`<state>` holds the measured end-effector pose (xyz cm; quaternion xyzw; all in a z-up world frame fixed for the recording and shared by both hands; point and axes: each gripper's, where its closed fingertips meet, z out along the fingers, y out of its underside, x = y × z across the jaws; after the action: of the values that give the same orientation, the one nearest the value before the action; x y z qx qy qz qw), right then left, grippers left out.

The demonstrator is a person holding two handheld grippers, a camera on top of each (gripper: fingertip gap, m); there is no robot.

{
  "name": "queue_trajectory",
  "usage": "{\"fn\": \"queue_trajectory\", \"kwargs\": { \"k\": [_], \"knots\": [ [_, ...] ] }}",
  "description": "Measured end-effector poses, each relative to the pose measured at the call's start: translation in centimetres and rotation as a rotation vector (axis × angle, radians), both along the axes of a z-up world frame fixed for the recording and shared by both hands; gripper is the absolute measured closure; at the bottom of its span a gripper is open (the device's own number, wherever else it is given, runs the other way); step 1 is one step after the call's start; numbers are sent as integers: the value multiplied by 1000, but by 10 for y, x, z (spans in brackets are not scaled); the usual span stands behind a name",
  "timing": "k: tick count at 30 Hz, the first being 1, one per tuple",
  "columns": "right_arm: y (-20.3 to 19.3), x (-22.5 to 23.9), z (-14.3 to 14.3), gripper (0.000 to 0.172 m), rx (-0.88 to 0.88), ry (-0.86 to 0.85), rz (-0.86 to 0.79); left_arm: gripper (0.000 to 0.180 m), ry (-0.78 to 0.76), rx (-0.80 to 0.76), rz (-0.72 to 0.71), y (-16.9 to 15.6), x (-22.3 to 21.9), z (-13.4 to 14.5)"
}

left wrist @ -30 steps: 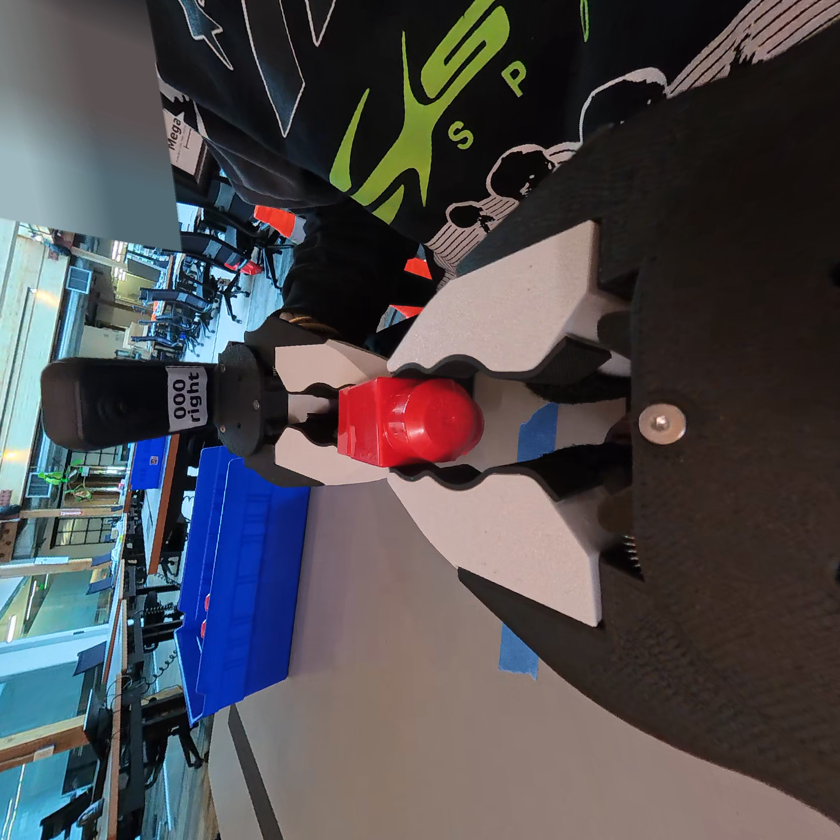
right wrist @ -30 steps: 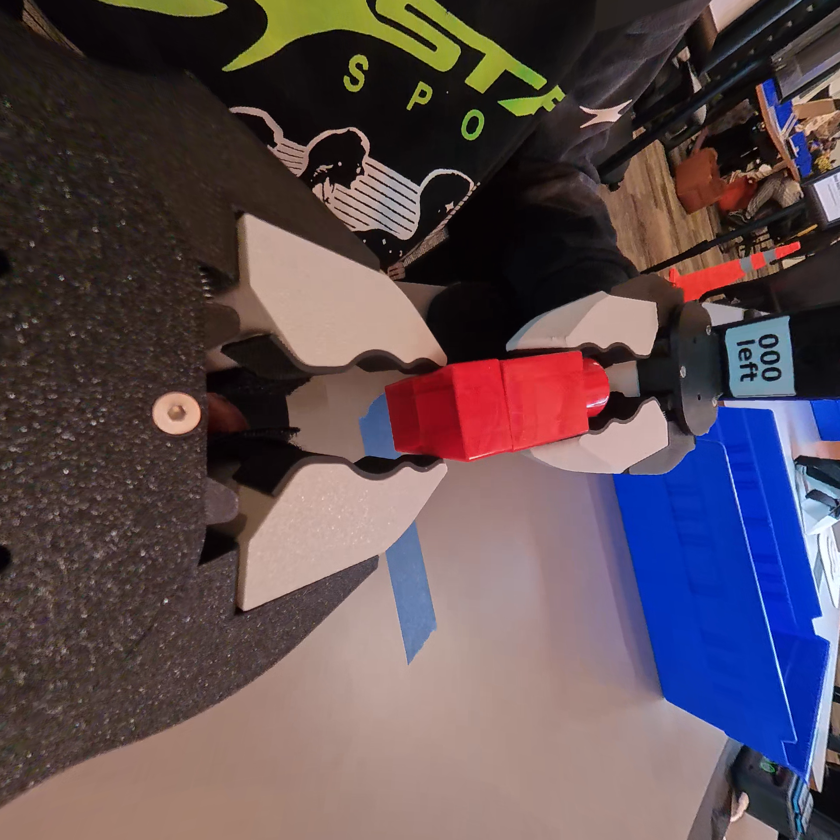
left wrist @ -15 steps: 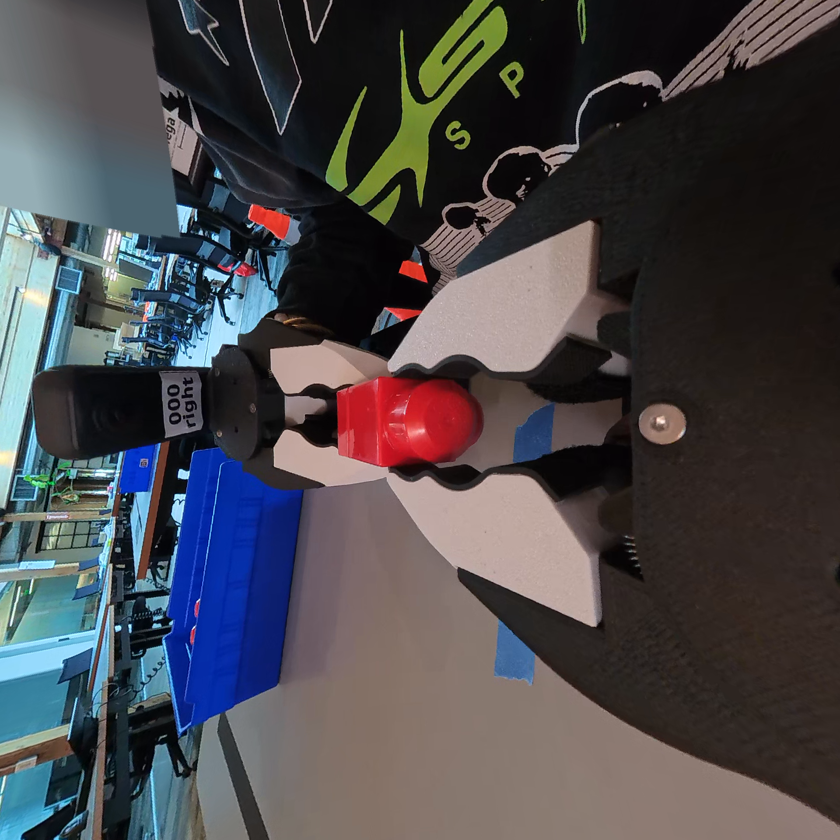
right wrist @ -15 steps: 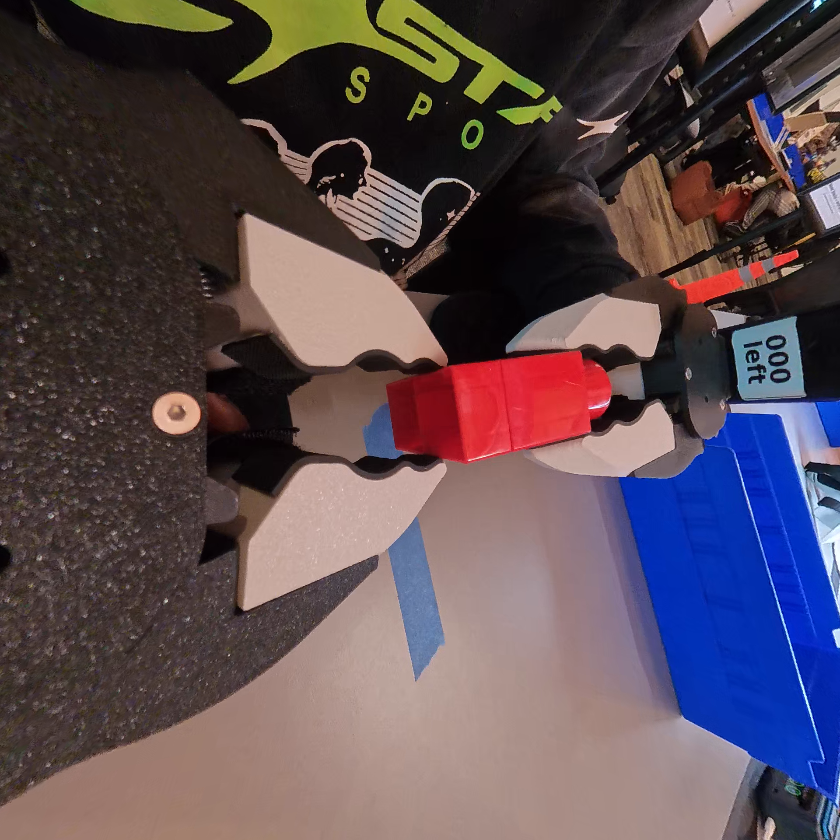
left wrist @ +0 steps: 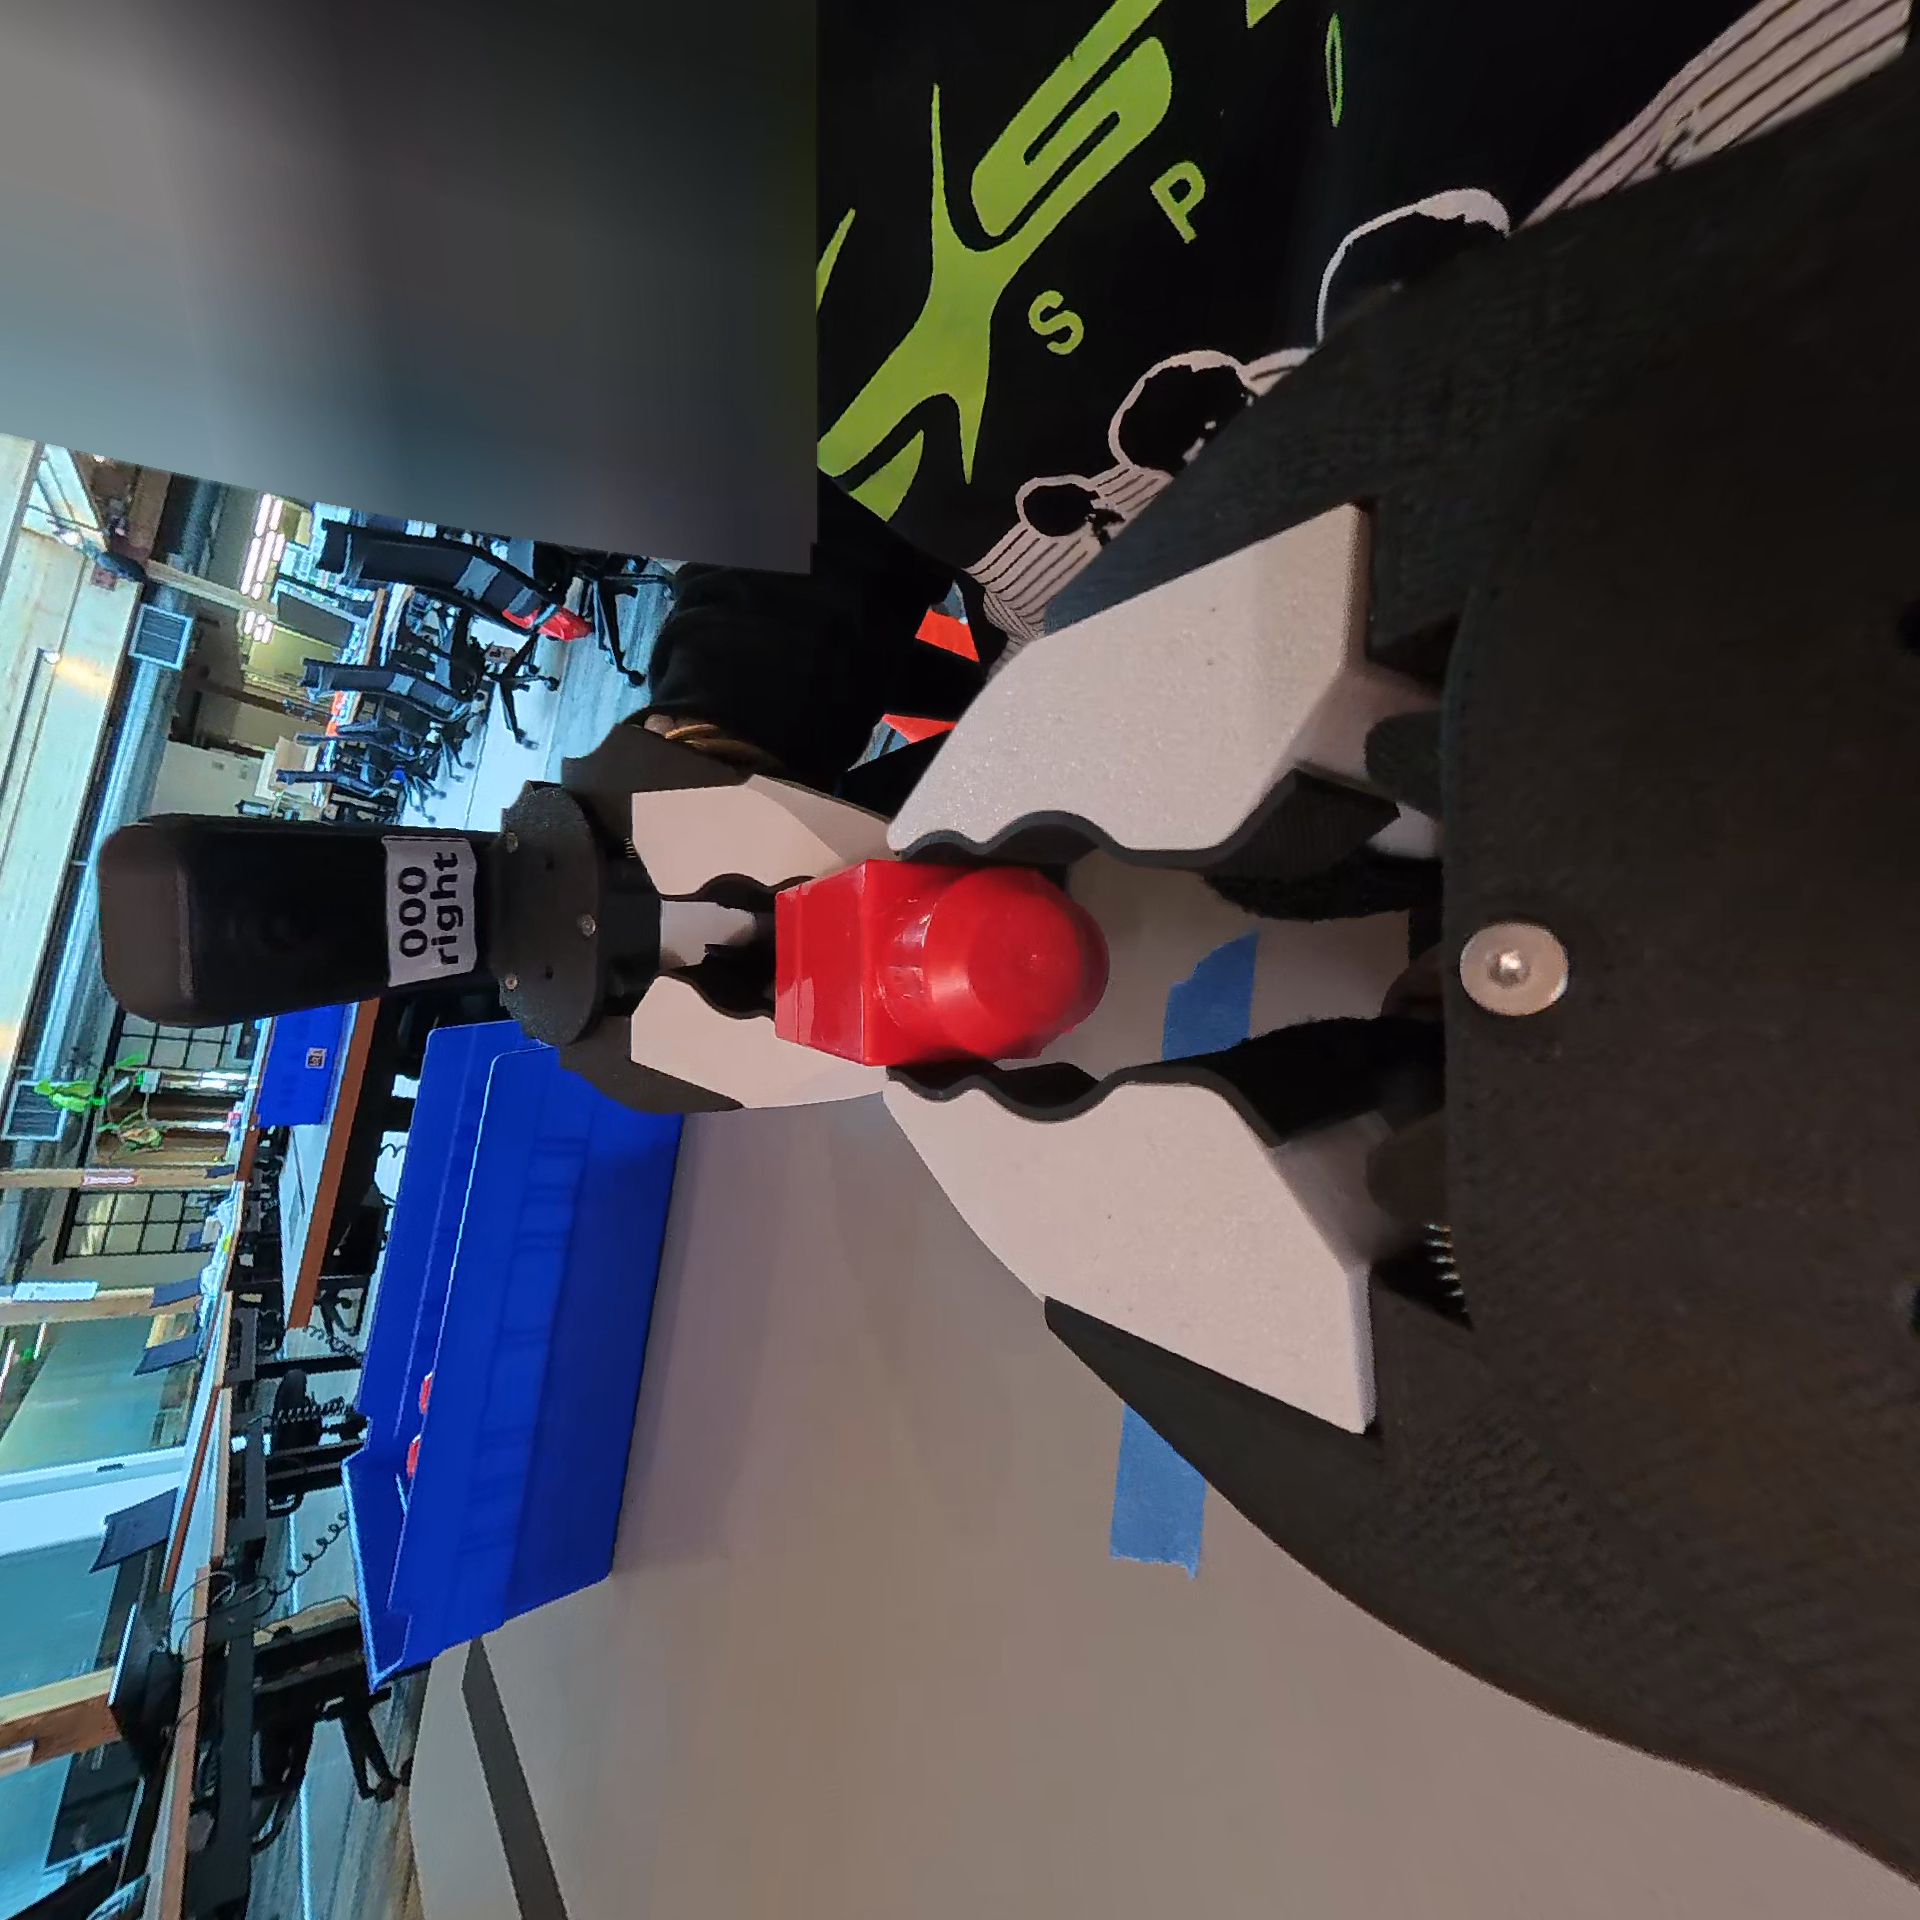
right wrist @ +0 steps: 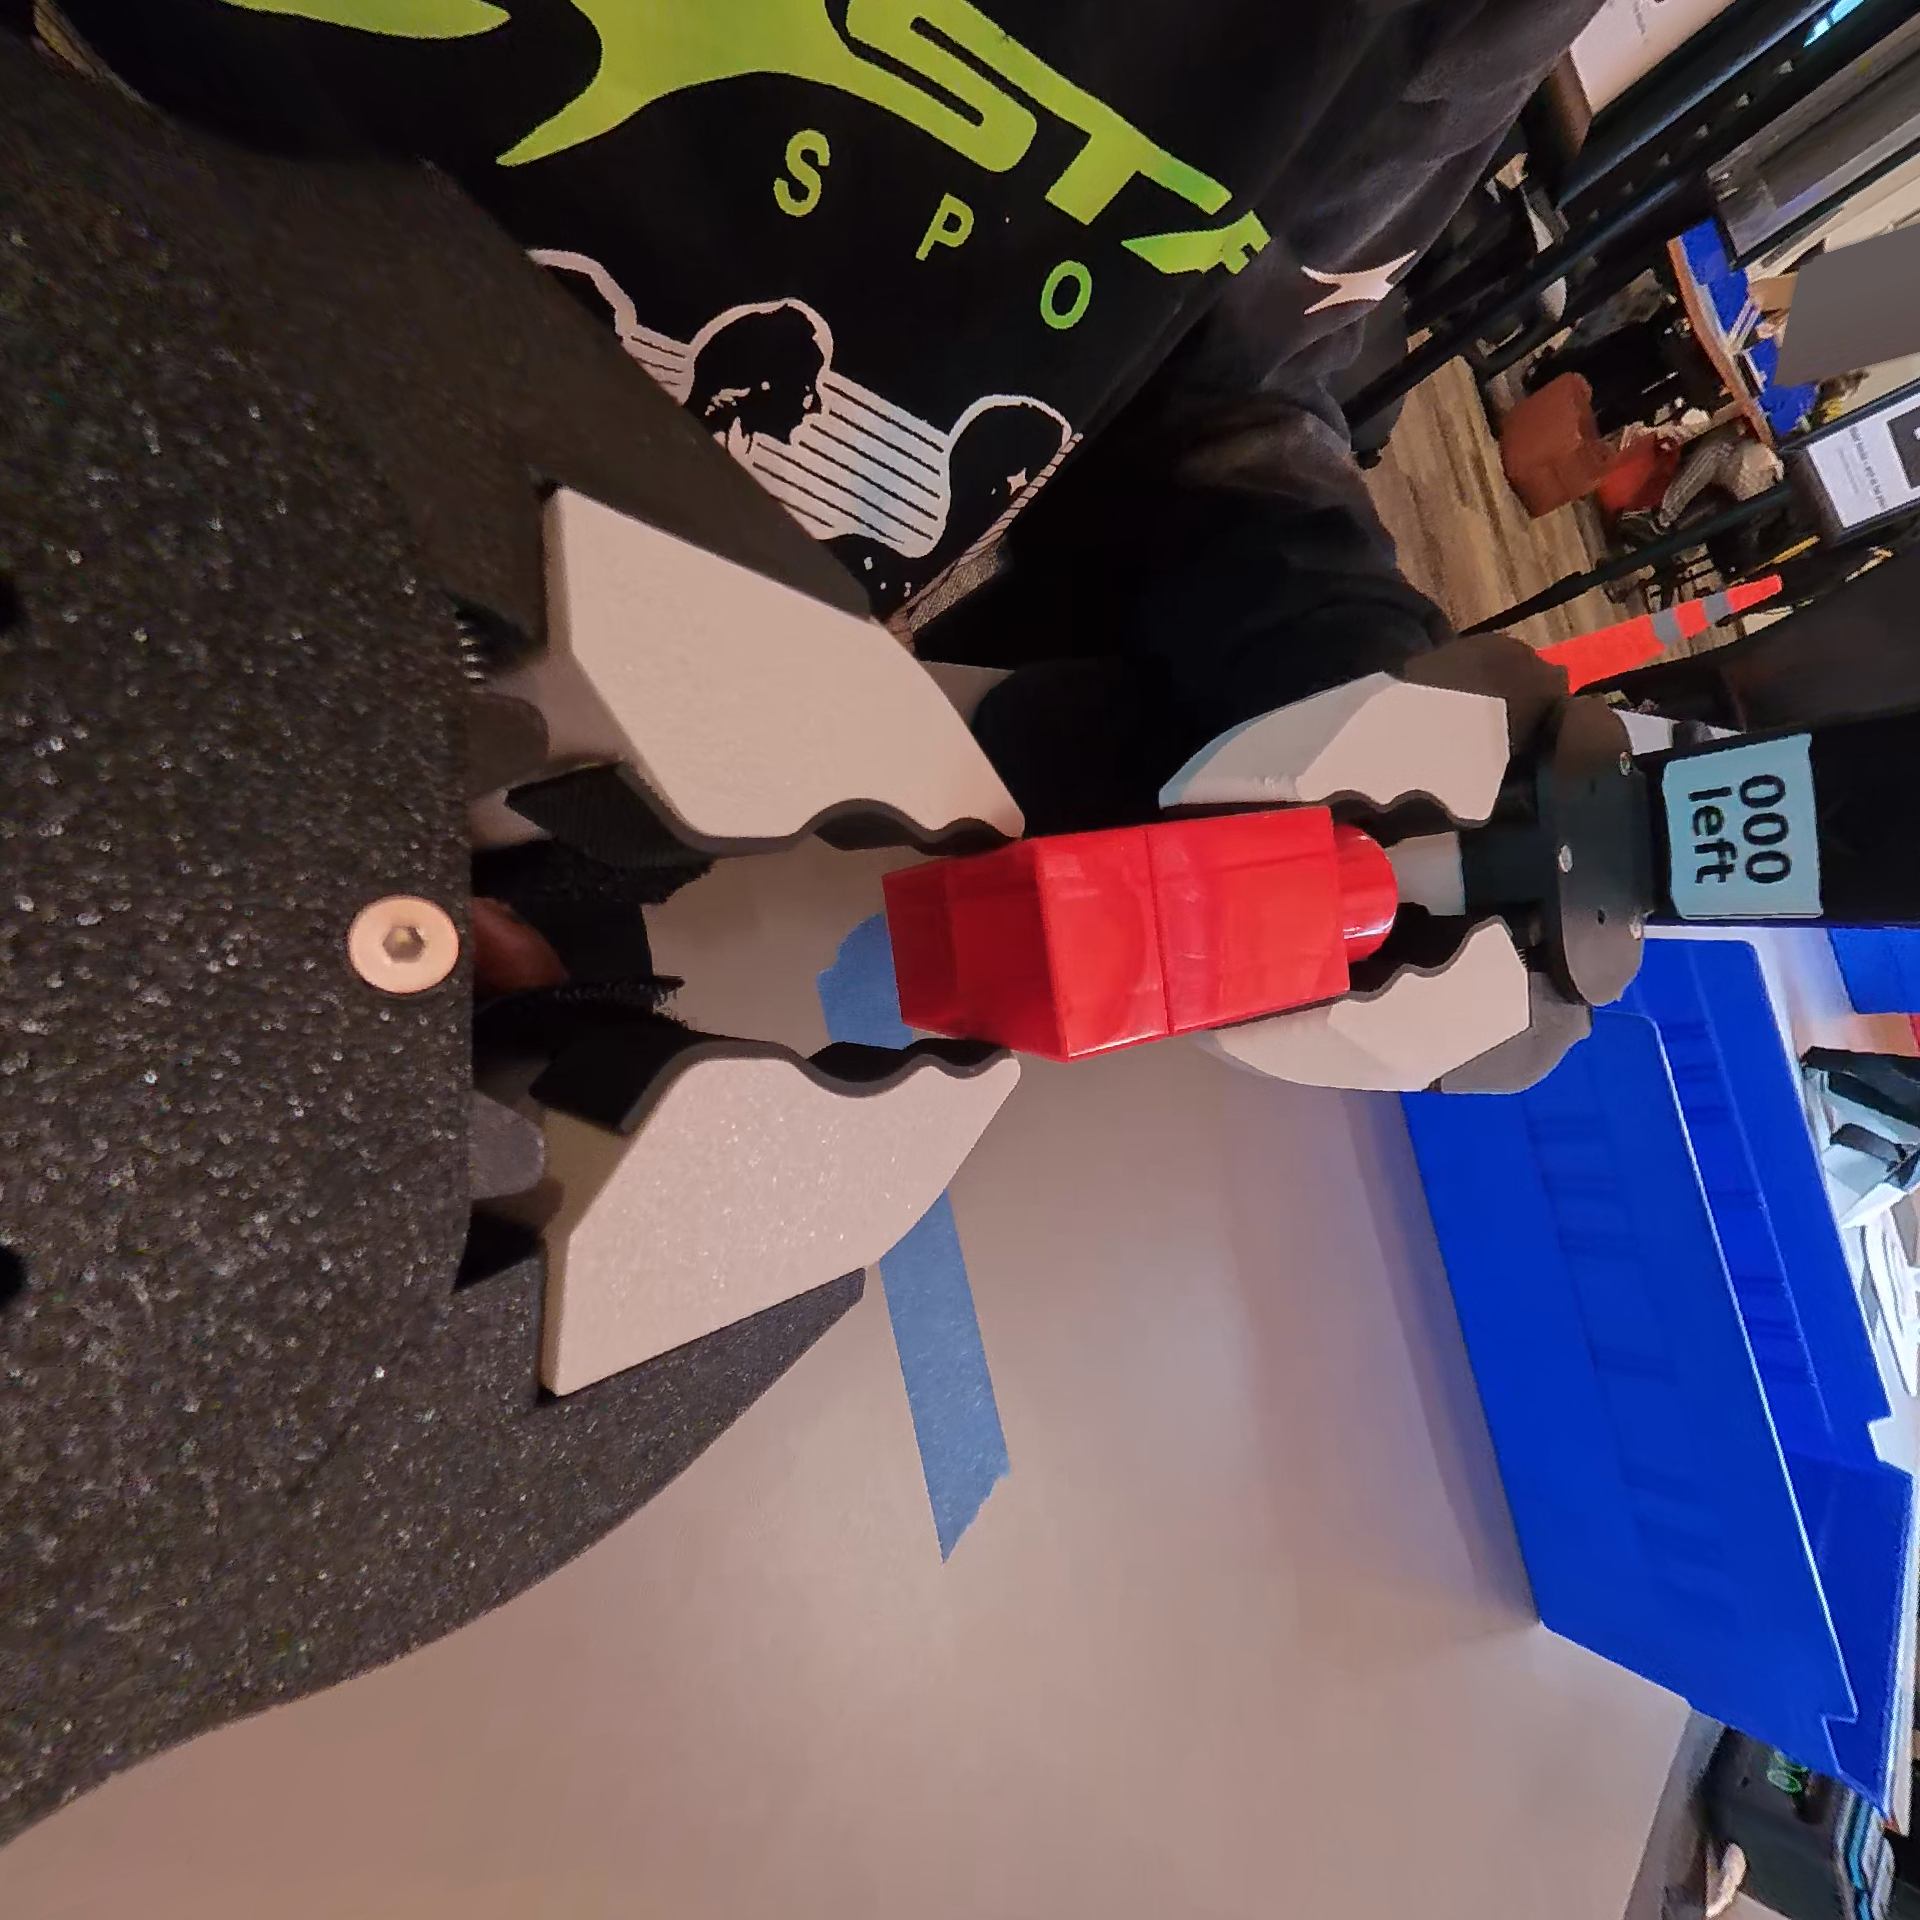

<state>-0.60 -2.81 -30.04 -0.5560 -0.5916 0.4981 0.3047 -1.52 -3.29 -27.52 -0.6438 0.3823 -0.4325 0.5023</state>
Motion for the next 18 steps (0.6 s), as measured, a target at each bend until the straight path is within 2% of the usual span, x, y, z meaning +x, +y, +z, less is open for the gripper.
{"fn": "queue_trajectory", "kwargs": {
  "k": [7, 9, 10, 12, 15, 18],
  "knots": [
    [-1, -1, 6, 137, -23, 36, -6, 144, -32, 25, 6, 0, -1, 8],
    [-2, -4, 22, 137, -111, 147, 3, 140, -147, 67, 37, 1, -3, 29],
    [-1, -5, 34, 137, -183, 234, -1, 125, -187, 102, 90, 6, -8, 38],
    [11, -1, 57, 137, -338, 421, -47, 112, -204, 150, 177, 11, -17, 45],
    [24, 5, 74, 138, -477, 598, -111, 112, -236, 108, 180, 10, -9, 47],
    [20, 1, 80, 137, -448, 646, -135, 119, -264, 31, 164, 12, 8, 40]
  ]
}}
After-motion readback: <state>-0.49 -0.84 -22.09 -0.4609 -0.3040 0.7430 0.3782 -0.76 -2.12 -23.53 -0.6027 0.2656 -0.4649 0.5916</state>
